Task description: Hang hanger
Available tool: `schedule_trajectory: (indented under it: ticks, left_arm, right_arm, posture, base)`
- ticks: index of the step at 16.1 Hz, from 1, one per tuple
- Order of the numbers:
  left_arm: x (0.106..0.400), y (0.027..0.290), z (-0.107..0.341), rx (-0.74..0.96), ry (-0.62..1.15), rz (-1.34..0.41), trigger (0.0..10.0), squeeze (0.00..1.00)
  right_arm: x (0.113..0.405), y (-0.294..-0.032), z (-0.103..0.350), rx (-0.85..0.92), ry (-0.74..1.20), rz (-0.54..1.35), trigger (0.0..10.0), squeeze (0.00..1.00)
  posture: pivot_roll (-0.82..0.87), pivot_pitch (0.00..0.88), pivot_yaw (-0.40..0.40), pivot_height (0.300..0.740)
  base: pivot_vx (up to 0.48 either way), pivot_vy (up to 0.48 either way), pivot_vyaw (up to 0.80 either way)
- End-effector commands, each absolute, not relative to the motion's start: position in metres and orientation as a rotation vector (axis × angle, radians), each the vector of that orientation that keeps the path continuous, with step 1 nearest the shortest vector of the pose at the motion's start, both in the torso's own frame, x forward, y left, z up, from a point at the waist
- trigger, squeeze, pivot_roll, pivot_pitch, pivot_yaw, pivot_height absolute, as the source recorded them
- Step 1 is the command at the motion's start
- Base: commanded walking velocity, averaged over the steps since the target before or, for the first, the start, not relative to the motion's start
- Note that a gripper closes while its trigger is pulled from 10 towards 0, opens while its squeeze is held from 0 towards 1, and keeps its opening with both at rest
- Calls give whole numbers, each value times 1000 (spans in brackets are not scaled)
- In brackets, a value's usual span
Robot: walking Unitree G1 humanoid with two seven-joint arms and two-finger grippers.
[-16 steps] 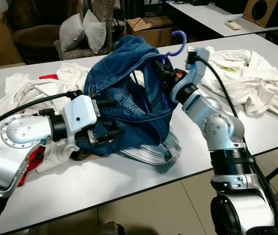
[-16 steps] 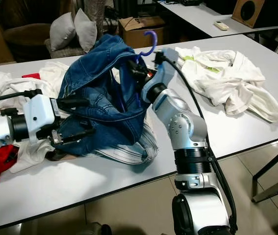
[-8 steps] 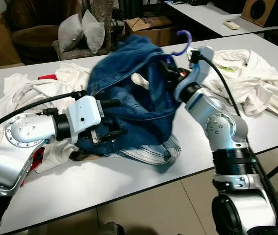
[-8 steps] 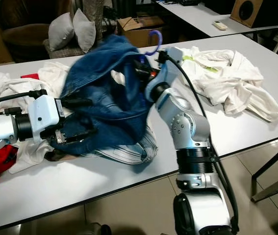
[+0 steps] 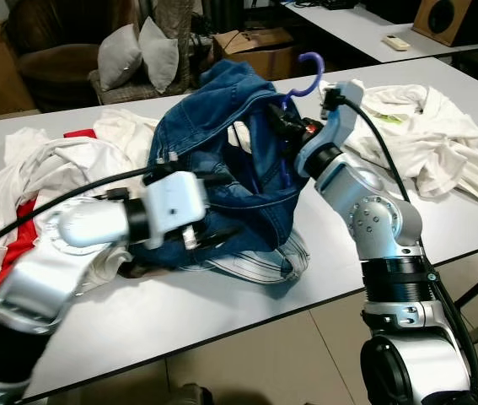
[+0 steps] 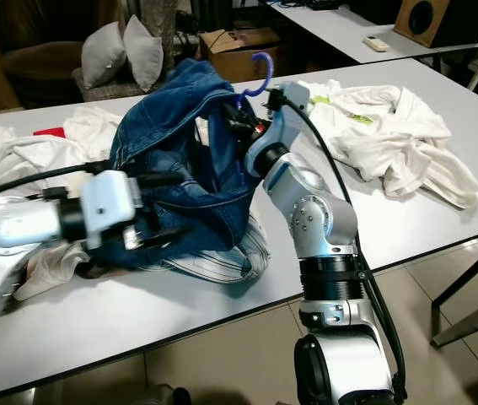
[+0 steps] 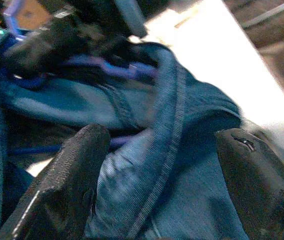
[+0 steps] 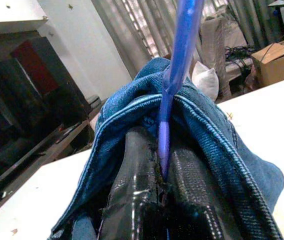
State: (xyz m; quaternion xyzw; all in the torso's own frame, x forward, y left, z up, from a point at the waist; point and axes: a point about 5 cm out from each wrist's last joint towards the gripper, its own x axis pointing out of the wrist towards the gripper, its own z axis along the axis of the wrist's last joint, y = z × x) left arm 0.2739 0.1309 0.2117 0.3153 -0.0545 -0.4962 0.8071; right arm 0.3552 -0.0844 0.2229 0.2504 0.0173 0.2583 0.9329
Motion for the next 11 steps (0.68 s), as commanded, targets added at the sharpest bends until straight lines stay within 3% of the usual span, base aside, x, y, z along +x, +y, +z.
schedule_trajectory:
  ticks: [1, 2, 3, 4, 11]
  left_arm:
    - [278, 130, 210, 695, -116, -1038, 10000, 0]
    - [282, 126, 206, 686, -123, -1021, 10000, 0]
    - [285, 124, 203, 687, -126, -1000, 9255, 0]
    - [290, 121, 197, 700, -122, -977, 0, 0]
    - [304, 128, 188, 760, -96, -919, 0, 0]
  right_arm:
    - [353, -83, 230, 517, -1, 553, 10000, 0]
    - [353, -83, 230, 520, 0, 555, 10000, 0]
    - [352, -83, 230, 523, 0, 555, 10000, 0]
    - [352, -83, 230, 527, 0, 555, 10000, 0]
    - [352, -81, 230, 532, 0, 561, 10000, 0]
  posture:
    - [-27, 0, 35, 740]
    - [-28, 0, 36, 740]
    - [-28, 0, 36, 740]
    - [-31, 0, 39, 740]
    - [-32, 0, 43, 740]
  base:
    - [0, 0, 0]
    - [0, 0, 0]
    - [0, 0, 0]
    - [0, 0, 0]
    - [0, 0, 0]
